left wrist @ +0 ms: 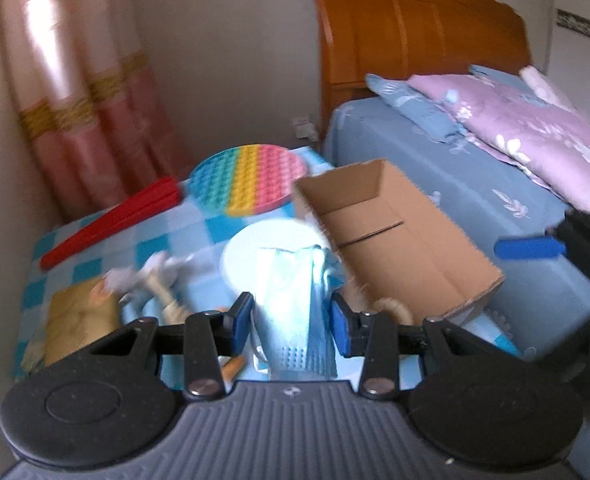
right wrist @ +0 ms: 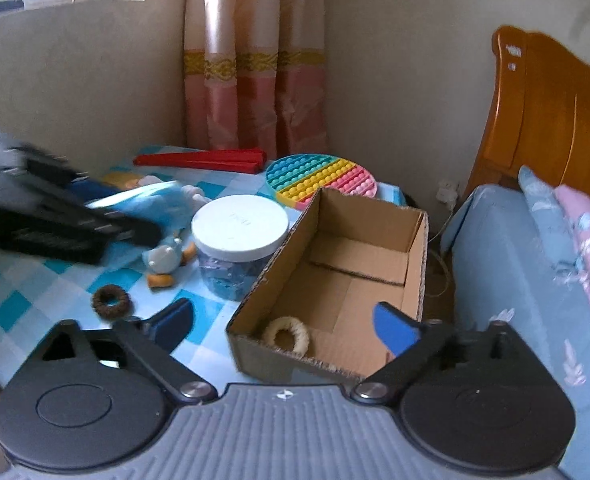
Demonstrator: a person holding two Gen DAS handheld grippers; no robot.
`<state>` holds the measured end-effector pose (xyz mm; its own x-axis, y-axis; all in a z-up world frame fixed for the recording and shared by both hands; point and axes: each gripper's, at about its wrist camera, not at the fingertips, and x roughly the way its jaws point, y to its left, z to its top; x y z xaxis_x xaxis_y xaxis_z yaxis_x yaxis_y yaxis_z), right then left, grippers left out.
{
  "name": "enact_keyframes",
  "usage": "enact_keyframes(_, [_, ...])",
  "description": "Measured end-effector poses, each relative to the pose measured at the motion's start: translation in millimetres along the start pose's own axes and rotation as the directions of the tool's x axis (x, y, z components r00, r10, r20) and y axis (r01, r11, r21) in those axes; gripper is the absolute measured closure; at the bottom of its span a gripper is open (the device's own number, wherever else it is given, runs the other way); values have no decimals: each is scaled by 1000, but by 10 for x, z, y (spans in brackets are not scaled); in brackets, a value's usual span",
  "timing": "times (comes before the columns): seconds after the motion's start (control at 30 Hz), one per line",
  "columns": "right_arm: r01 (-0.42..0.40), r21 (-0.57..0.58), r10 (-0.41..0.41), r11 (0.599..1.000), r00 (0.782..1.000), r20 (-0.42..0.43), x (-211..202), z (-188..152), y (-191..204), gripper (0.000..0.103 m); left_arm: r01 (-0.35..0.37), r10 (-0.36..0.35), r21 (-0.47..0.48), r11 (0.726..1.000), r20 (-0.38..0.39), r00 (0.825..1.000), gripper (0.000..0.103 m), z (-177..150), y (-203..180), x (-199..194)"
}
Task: Organize soft objects
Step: 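Carry the mask into the cardboard box with the left tool while the right tool drops the ring there, then move the right tool to the brown fuzzy hair tie and grasp it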
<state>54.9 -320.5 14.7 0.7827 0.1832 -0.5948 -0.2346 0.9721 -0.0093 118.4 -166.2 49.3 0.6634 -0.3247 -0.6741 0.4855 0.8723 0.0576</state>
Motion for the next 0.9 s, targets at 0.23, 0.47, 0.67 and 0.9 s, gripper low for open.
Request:
enact_keyframes(0.23, [-50, 23, 51, 999, 996, -75, -101, -139, 17, 0, 78, -77, 65, 995, -17, 997, 63, 298, -312, 319])
enact_keyframes(0.47, [-34, 19, 36, 999, 994, -100, -164, -286, 77, 0, 85, -85, 91, 992, -5, 996, 23, 455, -572, 544])
enact_keyframes(0.67, [-29, 19, 31, 999, 995, -97, -199, -317, 108, 0, 51, -56, 106, 993, 41, 998, 10, 417, -606, 453])
enact_keyframes(0.9, [-46, 27, 48, 999, 995, -89, -253, -346, 202, 0, 12, -15, 47, 999, 64, 998, 10, 246, -354, 144])
